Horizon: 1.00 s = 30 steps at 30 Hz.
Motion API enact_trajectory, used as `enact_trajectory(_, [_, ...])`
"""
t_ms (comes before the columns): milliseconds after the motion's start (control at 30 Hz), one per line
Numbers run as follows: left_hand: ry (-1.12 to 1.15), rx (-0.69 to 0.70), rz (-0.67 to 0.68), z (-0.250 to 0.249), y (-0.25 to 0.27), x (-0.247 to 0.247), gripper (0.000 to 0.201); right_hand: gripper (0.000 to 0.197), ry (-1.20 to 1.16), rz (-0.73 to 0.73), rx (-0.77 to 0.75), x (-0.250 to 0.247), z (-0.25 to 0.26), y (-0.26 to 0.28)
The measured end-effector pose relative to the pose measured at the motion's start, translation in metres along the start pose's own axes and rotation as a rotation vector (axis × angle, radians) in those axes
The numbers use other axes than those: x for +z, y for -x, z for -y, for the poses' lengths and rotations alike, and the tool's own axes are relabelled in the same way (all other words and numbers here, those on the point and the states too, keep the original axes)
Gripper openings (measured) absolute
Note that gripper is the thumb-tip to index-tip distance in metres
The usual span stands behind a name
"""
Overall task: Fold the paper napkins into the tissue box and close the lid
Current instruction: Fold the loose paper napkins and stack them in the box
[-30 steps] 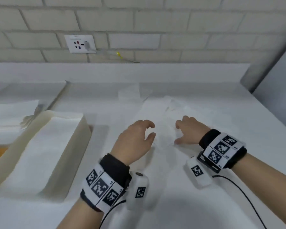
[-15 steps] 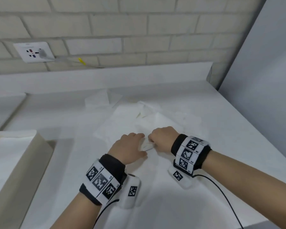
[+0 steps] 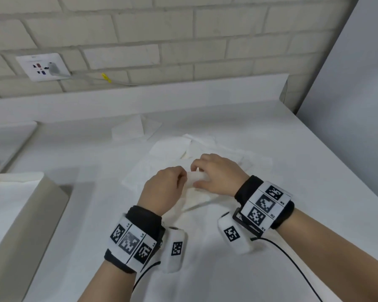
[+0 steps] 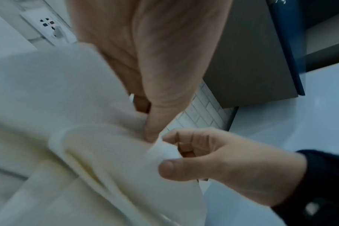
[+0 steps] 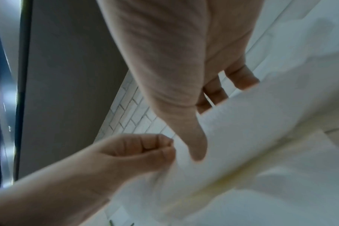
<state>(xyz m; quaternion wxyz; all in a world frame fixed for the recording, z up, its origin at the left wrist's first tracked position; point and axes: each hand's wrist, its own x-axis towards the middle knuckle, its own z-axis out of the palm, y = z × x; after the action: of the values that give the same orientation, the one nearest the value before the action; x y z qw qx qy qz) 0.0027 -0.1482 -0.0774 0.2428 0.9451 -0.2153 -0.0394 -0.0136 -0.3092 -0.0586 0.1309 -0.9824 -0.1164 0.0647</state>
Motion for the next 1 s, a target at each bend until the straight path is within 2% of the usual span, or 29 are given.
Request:
enact_trajectory(133, [0.19, 0.073, -0.163, 0.009, 0.001, -0.008, 0.013, 0.03, 0.087, -0.181, 0.032, 0.002, 0.0, -0.006])
enact_trajectory(233, [0.356, 0.107, -0.237, 0.017, 0.0, -0.019, 0.005, 0.027, -0.053, -0.246, 0.065, -0.002, -0.003, -0.007])
enact_trajectory(300, [0.39, 0.116, -0.254, 0.024, 0.001, -0.025, 0.008, 0.025, -0.205, -0.299, 0.053, -0.004, -0.003, -0.007])
enact_trajectory(400, [0.383, 0.112, -0.292, 0.035, 0.004, -0.028, 0.009, 0.029, -0.242, -0.236, 0.048, -0.006, 0.0, -0.006])
enact_trajectory(500, [0.426, 0.094, -0.255, 0.038, 0.007, -0.027, 0.011, 0.026, -0.306, -0.182, 0.034, -0.004, 0.004, -0.006])
enact_trajectory(600, [0.504, 0.078, -0.289, 0.041, 0.01, -0.028, 0.012, 0.025, -0.437, -0.229, 0.065, -0.002, 0.011, -0.008])
enact_trajectory(733, [0.586, 0.065, -0.333, 0.044, 0.009, -0.034, 0.012, 0.025, -0.455, -0.251, 0.099, -0.005, 0.021, -0.013])
enact_trajectory(900, [0.679, 0.072, -0.397, 0.048, 0.006, -0.041, 0.022, 0.019, -0.521, -0.225, 0.115, -0.007, 0.024, -0.014])
enact_trajectory(1000, [0.686, 0.078, -0.389, 0.051, 0.005, -0.042, 0.02, 0.015, -0.538, -0.279, 0.125, -0.005, 0.025, -0.016])
